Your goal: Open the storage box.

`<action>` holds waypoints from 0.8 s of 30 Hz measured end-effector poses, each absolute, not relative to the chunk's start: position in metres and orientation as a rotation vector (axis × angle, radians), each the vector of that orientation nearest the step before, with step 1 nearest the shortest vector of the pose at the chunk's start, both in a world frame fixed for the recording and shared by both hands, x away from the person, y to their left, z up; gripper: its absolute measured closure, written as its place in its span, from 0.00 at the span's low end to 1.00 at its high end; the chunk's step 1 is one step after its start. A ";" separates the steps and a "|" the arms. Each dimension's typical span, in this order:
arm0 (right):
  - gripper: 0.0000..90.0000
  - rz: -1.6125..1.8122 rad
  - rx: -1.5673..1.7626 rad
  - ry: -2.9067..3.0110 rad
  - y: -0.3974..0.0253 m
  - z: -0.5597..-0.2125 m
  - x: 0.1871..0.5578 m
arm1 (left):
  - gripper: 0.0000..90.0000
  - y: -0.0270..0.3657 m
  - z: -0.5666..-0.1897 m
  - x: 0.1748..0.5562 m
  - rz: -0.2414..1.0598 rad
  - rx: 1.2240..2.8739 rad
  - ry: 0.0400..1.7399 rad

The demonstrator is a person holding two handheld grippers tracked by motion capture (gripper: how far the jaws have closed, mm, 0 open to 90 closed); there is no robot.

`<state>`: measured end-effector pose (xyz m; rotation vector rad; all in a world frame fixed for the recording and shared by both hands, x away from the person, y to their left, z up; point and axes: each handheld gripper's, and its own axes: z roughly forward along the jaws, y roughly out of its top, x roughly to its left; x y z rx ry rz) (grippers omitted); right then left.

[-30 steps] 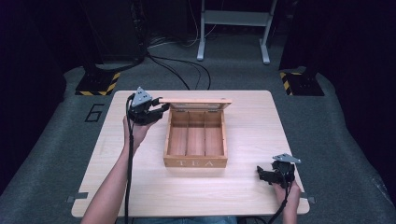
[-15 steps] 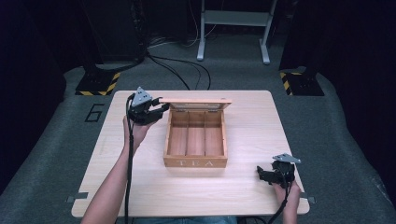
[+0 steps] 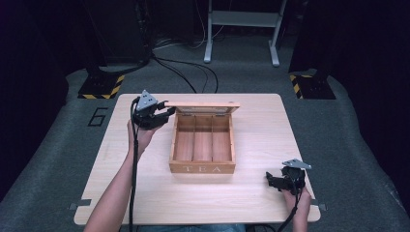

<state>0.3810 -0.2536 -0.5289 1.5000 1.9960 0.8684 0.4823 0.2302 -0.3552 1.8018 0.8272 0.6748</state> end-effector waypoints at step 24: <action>0.09 0.873 1.528 1.986 -0.252 -0.529 0.380 | 0.66 0.230 -0.365 0.468 0.697 1.829 0.808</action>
